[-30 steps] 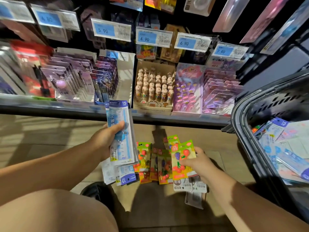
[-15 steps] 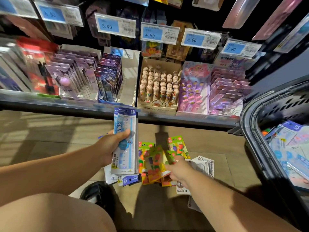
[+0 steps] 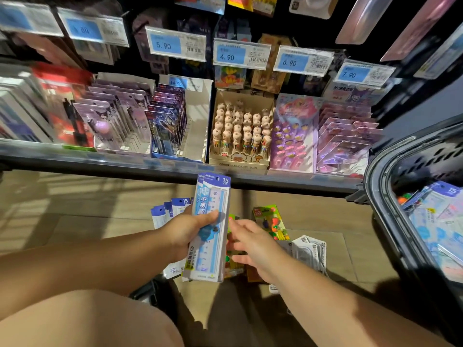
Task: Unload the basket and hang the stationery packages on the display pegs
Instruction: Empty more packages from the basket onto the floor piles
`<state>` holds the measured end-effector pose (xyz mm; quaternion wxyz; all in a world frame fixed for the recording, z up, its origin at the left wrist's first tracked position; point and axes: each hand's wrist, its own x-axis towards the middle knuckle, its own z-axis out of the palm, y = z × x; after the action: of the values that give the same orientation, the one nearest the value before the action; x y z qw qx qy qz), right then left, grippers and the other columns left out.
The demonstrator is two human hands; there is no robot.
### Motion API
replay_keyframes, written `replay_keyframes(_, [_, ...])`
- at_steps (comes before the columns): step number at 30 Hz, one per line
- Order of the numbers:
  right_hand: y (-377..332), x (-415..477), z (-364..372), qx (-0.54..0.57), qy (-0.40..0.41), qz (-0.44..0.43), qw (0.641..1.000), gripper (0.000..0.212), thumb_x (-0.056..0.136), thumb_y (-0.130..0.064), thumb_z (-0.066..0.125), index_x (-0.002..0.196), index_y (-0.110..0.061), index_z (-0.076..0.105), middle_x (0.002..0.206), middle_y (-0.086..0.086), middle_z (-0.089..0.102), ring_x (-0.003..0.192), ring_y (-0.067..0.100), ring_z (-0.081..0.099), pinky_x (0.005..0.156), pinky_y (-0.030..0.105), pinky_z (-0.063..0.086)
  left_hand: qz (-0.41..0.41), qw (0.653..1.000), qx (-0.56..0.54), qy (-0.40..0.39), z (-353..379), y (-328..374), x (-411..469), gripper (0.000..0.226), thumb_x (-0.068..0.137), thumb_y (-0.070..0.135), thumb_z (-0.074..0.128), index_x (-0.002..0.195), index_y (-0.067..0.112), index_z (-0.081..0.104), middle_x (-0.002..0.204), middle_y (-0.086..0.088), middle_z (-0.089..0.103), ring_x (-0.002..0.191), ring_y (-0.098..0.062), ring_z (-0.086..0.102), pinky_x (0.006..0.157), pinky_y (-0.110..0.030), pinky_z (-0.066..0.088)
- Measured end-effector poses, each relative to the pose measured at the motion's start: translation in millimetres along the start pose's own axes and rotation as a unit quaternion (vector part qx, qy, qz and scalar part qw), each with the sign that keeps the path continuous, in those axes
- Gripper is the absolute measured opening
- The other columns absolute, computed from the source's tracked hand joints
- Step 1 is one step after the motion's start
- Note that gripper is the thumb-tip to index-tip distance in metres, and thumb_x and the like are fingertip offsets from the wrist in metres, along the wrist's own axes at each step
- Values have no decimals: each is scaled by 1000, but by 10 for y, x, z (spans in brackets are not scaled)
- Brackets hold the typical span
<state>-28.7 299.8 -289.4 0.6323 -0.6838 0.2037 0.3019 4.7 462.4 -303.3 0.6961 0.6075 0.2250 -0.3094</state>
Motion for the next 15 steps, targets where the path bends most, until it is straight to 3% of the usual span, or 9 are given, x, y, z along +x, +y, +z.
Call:
replay_keyframes(2, [-30,-34,68,-16,-15,-9,1000,35,93,-33,63,121,-25,43,111,2,65,93,10,66,76,28,56,15,1000,-10,-6,32,-1,0,62,77,29,73,131,9,49,113,-19,68,92,-31,67,81,-44,55])
replay_keyframes(6, [6,-34,82,0,-23,-23,999,45,89,-15,70,115,-30,37,106,-2,67,83,7,70,63,23,56,8,999,-39,-28,108,47,-71,52,85,32,67,130,14,49,107,-12,70,88,-26,68,73,-40,56])
replay_keyframes(10, [13,-40,38,23,-2,-30,999,48,90,-15,68,132,-14,45,110,0,69,94,14,71,85,40,59,-35,994,-77,-73,101,129,-100,56,91,59,45,124,17,60,117,-15,70,103,-30,69,84,-43,55])
replay_keyframes(15, [6,-40,7,59,15,-52,997,43,91,-14,67,130,-13,50,114,4,70,101,19,70,93,48,55,-33,993,-101,-44,111,156,-102,50,100,52,36,126,15,59,114,-16,71,105,-31,68,86,-47,54])
